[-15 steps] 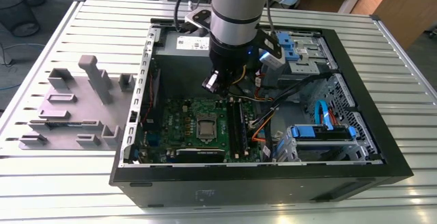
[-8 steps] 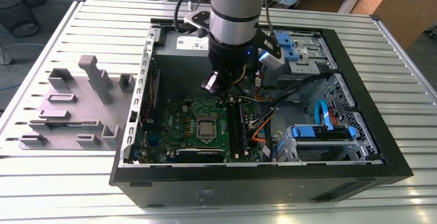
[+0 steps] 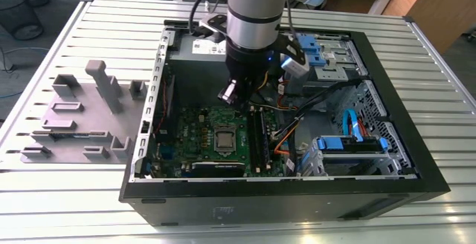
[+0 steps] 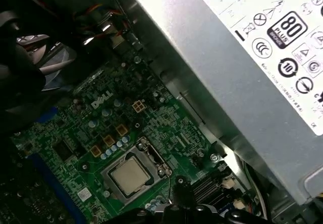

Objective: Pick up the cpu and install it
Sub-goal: 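Install the first cpu locking lever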

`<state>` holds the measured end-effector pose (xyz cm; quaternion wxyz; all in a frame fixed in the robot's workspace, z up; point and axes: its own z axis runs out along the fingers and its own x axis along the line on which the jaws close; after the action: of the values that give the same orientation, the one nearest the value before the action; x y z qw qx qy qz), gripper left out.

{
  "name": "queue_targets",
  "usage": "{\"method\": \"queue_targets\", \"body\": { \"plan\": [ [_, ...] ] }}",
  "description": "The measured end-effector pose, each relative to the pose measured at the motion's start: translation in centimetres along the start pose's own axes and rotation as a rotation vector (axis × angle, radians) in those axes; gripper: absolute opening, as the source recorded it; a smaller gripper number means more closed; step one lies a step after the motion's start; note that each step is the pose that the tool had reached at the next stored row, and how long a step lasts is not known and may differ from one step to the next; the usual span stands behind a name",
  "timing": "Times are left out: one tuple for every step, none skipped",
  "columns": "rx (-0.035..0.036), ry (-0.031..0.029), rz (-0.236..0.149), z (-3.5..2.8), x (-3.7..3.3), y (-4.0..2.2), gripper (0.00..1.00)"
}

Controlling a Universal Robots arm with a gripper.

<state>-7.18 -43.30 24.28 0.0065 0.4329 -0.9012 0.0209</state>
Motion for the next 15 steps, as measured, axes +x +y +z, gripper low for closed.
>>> {"method": "queue_targets", "body": {
  "plan": [
    [0.0027,0.0032,0.000,0.03,0.05,-0.01,0.11],
    [0.0063,0.0076,0.000,0.06,0.11,-0.02,0.11],
    [0.0097,0.0119,0.000,0.10,0.17,-0.04,0.11],
    [0.0125,0.0155,0.000,0.14,0.25,-0.07,0.11],
    [0.0147,0.0182,0.000,0.21,0.33,-0.10,0.11],
    [0.0166,0.0206,0.000,0.28,0.41,-0.14,0.11],
    [0.0182,0.0227,0.000,0.37,0.49,-0.17,0.11],
    [0.0195,0.0244,0.000,0.47,0.59,-0.20,0.11],
    [0.0204,0.0254,0.000,0.59,0.68,-0.23,0.11],
    [0.0209,0.0261,0.000,0.76,0.79,-0.26,0.11],
    [0.0214,0.0265,0.001,0.92,0.88,-0.29,0.11],
    [0.0220,0.0273,0.001,1.07,0.96,-0.32,0.11],
    [0.0231,0.0287,0.002,1.18,1.01,-0.36,0.11],
    [0.0250,0.0312,0.002,1.24,1.04,-0.37,0.11],
    [0.0268,0.0336,0.002,1.27,1.04,-0.37,0.11]
  ]
}}
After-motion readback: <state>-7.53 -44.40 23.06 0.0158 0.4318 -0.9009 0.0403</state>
